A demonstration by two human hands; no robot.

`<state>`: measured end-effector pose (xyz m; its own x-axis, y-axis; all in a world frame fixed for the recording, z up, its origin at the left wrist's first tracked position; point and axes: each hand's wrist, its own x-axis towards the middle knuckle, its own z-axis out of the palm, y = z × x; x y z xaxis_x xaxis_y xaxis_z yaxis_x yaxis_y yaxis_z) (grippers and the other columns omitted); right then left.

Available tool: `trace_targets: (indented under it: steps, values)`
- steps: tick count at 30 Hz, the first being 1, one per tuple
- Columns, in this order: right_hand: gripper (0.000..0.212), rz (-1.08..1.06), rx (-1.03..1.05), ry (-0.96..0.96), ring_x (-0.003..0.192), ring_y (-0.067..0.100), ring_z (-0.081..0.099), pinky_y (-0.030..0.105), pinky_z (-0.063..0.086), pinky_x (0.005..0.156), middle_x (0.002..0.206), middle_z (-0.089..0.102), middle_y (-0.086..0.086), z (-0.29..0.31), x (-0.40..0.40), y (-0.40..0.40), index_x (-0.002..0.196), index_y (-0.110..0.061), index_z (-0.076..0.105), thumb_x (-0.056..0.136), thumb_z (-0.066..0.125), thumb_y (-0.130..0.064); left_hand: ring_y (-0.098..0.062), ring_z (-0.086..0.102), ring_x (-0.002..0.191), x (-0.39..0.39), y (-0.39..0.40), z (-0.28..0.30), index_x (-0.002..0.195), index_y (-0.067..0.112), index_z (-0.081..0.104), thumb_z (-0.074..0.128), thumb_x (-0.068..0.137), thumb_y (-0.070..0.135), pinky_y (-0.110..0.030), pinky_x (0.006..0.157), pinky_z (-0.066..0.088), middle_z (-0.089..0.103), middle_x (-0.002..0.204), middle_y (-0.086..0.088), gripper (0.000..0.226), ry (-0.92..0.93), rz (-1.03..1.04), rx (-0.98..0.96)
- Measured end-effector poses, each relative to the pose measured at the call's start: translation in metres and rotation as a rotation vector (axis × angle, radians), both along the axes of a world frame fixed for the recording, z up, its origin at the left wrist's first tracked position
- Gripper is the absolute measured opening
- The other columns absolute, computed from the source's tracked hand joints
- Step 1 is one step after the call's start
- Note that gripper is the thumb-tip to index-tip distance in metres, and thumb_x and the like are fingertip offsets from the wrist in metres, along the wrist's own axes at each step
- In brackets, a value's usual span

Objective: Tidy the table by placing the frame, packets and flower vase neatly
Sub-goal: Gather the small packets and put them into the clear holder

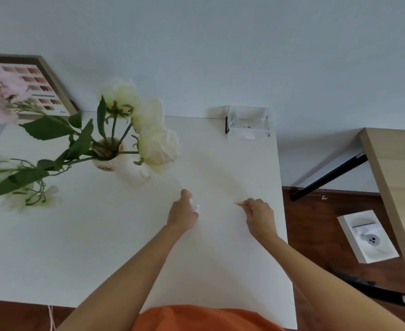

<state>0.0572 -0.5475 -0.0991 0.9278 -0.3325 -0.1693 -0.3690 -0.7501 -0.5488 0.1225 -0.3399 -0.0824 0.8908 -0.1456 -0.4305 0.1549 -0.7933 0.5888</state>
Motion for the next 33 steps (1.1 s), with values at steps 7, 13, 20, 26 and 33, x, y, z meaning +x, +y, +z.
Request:
trace_targets:
  steps: [7, 13, 20, 26, 33]
  values:
    - [0.021, -0.103, 0.198, -0.079, 0.080, 0.016, 0.066, 0.034, 0.054, 0.077, 0.086, 0.075, 0.002, 0.025, 0.043, -0.053, 0.092, -0.009, 0.071, 0.088, 0.066, -0.029, -0.027, 0.057, 0.067, 0.046, -0.061, 0.032, 0.109, 0.018, 0.035, 0.065, 0.080, 0.026, -0.031, 0.062, 0.043, 0.052, 0.062, 0.001, 0.043, -0.112, 0.052, -0.223]
    - [0.016, -0.165, 0.245, -0.180, 0.080, 0.012, 0.066, 0.017, 0.044, 0.067, 0.089, 0.076, 0.001, 0.047, 0.106, -0.098, 0.089, -0.007, 0.071, 0.091, 0.059, -0.018, -0.018, 0.054, 0.059, 0.113, -0.123, 0.053, 0.107, 0.013, 0.045, 0.044, 0.095, 0.028, -0.025, 0.059, 0.041, 0.055, 0.064, 0.006, 0.019, -0.302, 0.031, -0.236]
    - [0.013, -0.213, 0.259, -0.253, 0.065, 0.009, 0.061, 0.014, 0.041, 0.057, 0.079, 0.075, -0.003, 0.068, 0.181, -0.125, 0.082, -0.012, 0.071, 0.088, 0.061, -0.018, -0.008, 0.051, 0.057, 0.174, -0.181, 0.070, 0.105, 0.008, 0.050, 0.042, 0.093, 0.007, -0.009, 0.049, 0.038, 0.054, 0.071, -0.003, 0.014, -0.435, 0.121, -0.366]
    - [0.017, -0.259, 0.302, -0.251, 0.077, 0.020, 0.063, 0.036, 0.051, 0.080, 0.079, 0.070, -0.001, 0.071, 0.218, -0.130, 0.098, -0.011, 0.072, 0.087, 0.064, -0.021, -0.028, 0.061, 0.083, 0.210, -0.205, 0.067, 0.102, 0.009, 0.056, 0.050, 0.088, 0.002, -0.033, 0.073, 0.049, 0.062, 0.087, -0.005, 0.016, -0.369, 0.315, -0.461]
    - [0.030, -0.234, 0.223, -0.169, 0.115, 0.028, 0.056, 0.044, 0.043, 0.102, 0.120, 0.067, 0.007, 0.064, 0.203, -0.125, 0.123, -0.011, 0.061, 0.094, 0.053, -0.013, -0.026, 0.042, 0.127, 0.203, -0.198, 0.054, 0.130, 0.015, 0.045, 0.048, 0.091, 0.004, -0.045, 0.105, 0.038, 0.049, 0.136, -0.006, 0.040, -0.352, 0.226, -0.259]
